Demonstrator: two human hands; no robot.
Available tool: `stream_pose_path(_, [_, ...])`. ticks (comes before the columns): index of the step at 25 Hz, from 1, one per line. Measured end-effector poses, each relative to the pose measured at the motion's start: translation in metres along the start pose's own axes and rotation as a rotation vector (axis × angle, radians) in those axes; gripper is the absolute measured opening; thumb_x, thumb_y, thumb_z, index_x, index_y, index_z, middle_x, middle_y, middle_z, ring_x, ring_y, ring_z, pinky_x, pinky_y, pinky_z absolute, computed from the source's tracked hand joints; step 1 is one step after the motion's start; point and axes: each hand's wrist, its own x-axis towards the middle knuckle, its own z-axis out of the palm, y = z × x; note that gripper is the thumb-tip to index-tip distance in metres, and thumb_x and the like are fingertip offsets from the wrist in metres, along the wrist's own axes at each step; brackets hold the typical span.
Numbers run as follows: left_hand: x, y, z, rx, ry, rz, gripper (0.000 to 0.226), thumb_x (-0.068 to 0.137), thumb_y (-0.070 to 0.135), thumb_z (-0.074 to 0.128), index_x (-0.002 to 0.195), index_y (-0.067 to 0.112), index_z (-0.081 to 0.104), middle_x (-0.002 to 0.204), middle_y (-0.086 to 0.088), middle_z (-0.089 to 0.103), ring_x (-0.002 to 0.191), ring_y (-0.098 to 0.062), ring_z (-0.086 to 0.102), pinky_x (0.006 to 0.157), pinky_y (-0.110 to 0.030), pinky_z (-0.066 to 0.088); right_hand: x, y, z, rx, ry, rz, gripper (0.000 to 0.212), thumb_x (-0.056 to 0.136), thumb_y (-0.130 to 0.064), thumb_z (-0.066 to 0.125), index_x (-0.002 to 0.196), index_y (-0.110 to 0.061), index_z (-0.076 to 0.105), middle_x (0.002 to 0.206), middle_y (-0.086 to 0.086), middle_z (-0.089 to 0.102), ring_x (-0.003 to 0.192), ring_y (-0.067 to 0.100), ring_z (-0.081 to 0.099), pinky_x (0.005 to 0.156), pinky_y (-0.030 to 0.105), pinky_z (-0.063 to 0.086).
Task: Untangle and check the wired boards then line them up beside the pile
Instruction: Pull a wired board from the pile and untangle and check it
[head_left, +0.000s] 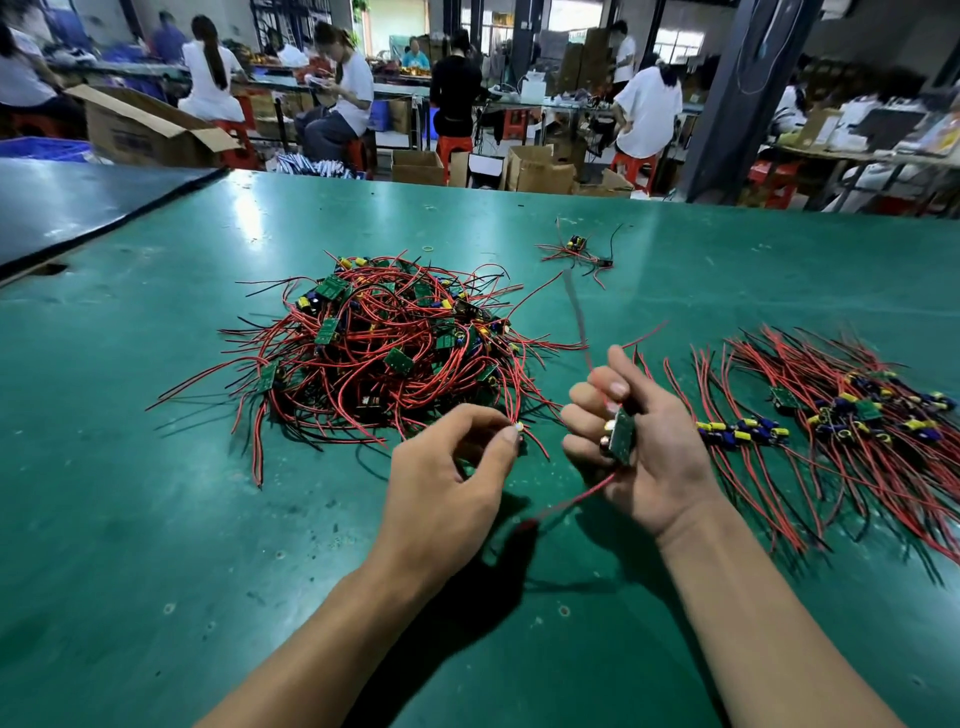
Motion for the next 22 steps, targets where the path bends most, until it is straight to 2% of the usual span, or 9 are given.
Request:
stream_pose_path(2, [-0.002, 0.007, 0.002, -0.129, -0.138, -0.083, 0.012, 0.093, 0.023, 0.063, 0.089, 0.015, 0.072, 0.074, -0.001, 0.072, 0.069, -0.012, 0.066, 0.068, -0.027, 0.053, 0.002, 0.007, 0.003, -0.093, -0.023, 0.068, 0.046, 0.097, -0.042, 0.047, 0.057, -0.019, 0.045, 0.056, -0.005, 0.03, 0.039, 0.007, 0.029, 0.035, 0.017, 0.025])
stream_pose_path(5, [-0.003, 0.01, 0.0, -0.259, -0.278, -0.128, 0.014, 0.092, 0.021, 0.064, 0.092, 0.009, 0.072, 0.072, -0.002, 0.073, 0.067, -0.008, 0.067, 0.065, -0.02, 0.052, 0.005, 0.017, 0.003, -0.323, 0.038, 0.066, 0.042, 0.092, -0.045, 0.052, 0.06, -0.019, 0.053, 0.058, -0.004, 0.04, 0.042, 0.008, 0.037, 0.038, 0.018, 0.034])
stream_pose_path(7, [-0.004, 0.009, 0.001, -0.273, -0.316, -0.16, 0.009, 0.089, 0.019, 0.068, 0.092, 0.01, 0.071, 0.073, -0.005, 0.074, 0.068, -0.012, 0.07, 0.068, -0.028, 0.057, 0.008, 0.024, 0.001, -0.474, 0.101, 0.018, 0.044, 0.097, -0.043, 0.053, 0.063, -0.016, 0.064, 0.059, -0.002, 0.046, 0.043, 0.009, 0.043, 0.038, 0.021, 0.04])
stream_pose_path(9, [-0.004, 0.006, 0.003, -0.259, -0.317, -0.186, 0.004, 0.089, 0.015, 0.069, 0.09, 0.011, 0.068, 0.072, -0.008, 0.073, 0.063, -0.018, 0.069, 0.065, -0.032, 0.056, 0.009, 0.031, -0.002, -0.625, 0.137, -0.045, 0.044, 0.099, -0.043, 0.055, 0.07, -0.015, 0.074, 0.064, 0.001, 0.051, 0.049, 0.014, 0.049, 0.043, 0.022, 0.044])
stream_pose_path(12, [-0.003, 0.001, 0.004, -0.164, -0.305, -0.18, 0.007, 0.089, 0.015, 0.068, 0.083, 0.012, 0.066, 0.071, -0.01, 0.07, 0.051, -0.017, 0.06, 0.055, -0.03, 0.049, 0.01, 0.038, -0.006, -0.817, 0.158, -0.094, 0.042, 0.093, -0.052, 0.061, 0.08, -0.017, 0.078, 0.074, 0.009, 0.059, 0.066, 0.022, 0.056, 0.062, 0.03, 0.049])
stream_pose_path(16, [0.0, -0.005, 0.004, 0.01, -0.185, -0.153, 0.015, 0.091, 0.022, 0.067, 0.077, 0.016, 0.067, 0.067, 0.001, 0.071, 0.06, -0.012, 0.065, 0.062, -0.034, 0.054, 0.008, 0.033, -0.011, -0.911, 0.094, -0.112, 0.052, 0.076, -0.065, 0.072, 0.088, -0.015, 0.078, 0.072, 0.004, 0.068, 0.065, 0.011, 0.061, 0.063, 0.025, 0.048])
stream_pose_path(17, [0.001, -0.006, 0.004, -0.005, -0.175, -0.164, 0.014, 0.091, 0.02, 0.066, 0.079, 0.017, 0.068, 0.069, 0.002, 0.071, 0.064, -0.014, 0.067, 0.066, -0.038, 0.056, 0.006, 0.031, -0.013, -0.909, 0.043, -0.108, 0.048, 0.076, -0.06, 0.077, 0.091, -0.014, 0.077, 0.076, 0.008, 0.07, 0.069, 0.013, 0.062, 0.065, 0.026, 0.049])
stream_pose_path(19, [0.001, -0.007, 0.004, -0.009, -0.184, -0.16, 0.01, 0.091, 0.014, 0.063, 0.088, 0.019, 0.071, 0.074, 0.003, 0.073, 0.071, -0.015, 0.07, 0.07, -0.042, 0.057, 0.005, 0.03, -0.014, -0.907, -0.043, -0.1, 0.029, 0.079, -0.036, 0.084, 0.096, -0.013, 0.077, 0.083, 0.01, 0.074, 0.075, 0.014, 0.064, 0.068, 0.024, 0.051])
stream_pose_path(22, [0.0, -0.009, 0.003, 0.013, -0.166, -0.135, 0.014, 0.089, 0.012, 0.065, 0.093, 0.023, 0.071, 0.077, 0.005, 0.073, 0.073, -0.012, 0.071, 0.069, -0.038, 0.058, 0.004, 0.029, -0.014, -0.939, -0.004, -0.168, 0.012, 0.082, -0.014, 0.082, 0.092, -0.011, 0.075, 0.077, 0.001, 0.073, 0.069, 0.009, 0.064, 0.06, 0.018, 0.05])
